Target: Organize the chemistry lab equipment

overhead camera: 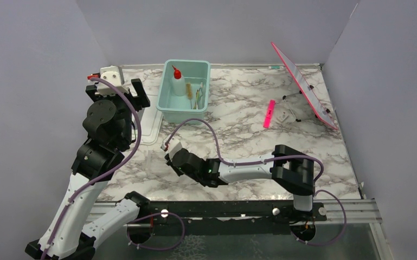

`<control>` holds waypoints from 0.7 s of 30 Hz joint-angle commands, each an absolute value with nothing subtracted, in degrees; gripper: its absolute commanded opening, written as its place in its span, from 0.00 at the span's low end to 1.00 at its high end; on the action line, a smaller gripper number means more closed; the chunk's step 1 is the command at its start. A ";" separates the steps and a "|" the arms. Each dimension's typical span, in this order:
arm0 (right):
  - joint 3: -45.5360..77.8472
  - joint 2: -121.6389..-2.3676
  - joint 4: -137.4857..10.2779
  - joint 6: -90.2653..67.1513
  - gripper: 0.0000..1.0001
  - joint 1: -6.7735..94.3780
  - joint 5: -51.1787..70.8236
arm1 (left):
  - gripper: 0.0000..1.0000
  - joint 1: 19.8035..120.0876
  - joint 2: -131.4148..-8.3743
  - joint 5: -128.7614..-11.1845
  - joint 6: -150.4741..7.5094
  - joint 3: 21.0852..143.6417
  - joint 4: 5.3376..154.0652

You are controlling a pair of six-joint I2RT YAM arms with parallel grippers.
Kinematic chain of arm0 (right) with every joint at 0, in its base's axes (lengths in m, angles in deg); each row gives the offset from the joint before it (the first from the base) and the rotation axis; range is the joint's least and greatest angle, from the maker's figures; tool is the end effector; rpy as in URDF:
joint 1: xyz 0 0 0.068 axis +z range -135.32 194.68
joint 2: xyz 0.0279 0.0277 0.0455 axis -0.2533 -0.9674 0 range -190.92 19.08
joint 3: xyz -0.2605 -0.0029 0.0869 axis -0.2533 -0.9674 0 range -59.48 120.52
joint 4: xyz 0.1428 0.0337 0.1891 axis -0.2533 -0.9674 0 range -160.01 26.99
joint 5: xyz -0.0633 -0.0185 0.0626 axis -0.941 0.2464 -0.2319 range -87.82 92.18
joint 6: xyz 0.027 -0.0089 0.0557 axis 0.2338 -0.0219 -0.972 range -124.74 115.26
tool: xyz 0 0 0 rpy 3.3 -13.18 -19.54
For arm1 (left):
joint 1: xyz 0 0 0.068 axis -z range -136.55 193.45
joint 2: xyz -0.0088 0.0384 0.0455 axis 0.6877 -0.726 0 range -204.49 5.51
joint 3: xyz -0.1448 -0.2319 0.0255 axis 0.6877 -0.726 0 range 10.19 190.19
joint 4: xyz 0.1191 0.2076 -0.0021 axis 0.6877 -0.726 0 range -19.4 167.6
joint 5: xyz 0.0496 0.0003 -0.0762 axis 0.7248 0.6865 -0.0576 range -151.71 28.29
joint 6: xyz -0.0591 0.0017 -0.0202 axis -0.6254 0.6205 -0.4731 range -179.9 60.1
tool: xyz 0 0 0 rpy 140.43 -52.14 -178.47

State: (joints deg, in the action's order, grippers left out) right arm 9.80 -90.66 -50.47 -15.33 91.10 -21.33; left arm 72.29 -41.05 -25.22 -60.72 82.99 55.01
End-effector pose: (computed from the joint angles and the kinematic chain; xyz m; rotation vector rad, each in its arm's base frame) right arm 0.1173 0.4048 0.2107 -0.8946 1.8521 0.5375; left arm 0.1198 -0.0336 0.4653 -0.1416 1.5134 0.0660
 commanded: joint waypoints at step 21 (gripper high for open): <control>2.95 -74.06 -48.17 -20.37 0.50 89.82 -24.17 | 0.76 72.10 -46.06 -28.24 -70.44 78.58 46.94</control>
